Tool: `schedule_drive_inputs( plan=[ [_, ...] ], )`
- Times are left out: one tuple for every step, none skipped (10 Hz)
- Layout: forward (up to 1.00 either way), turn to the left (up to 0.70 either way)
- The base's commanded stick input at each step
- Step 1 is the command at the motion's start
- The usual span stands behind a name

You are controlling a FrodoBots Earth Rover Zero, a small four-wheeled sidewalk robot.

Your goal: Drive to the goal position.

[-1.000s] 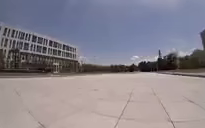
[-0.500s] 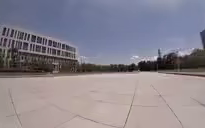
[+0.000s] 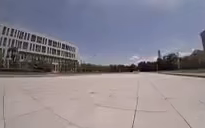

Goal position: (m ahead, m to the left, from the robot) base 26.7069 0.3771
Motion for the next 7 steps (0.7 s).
schedule_drive_inputs(
  plan=[
    [0.50, 0.00],
    [0.50, 0.00],
    [0.50, 0.00],
    [0.50, 0.00],
    [0.50, 0.00],
    [0.50, 0.00],
    [0.50, 0.00]
  ],
)
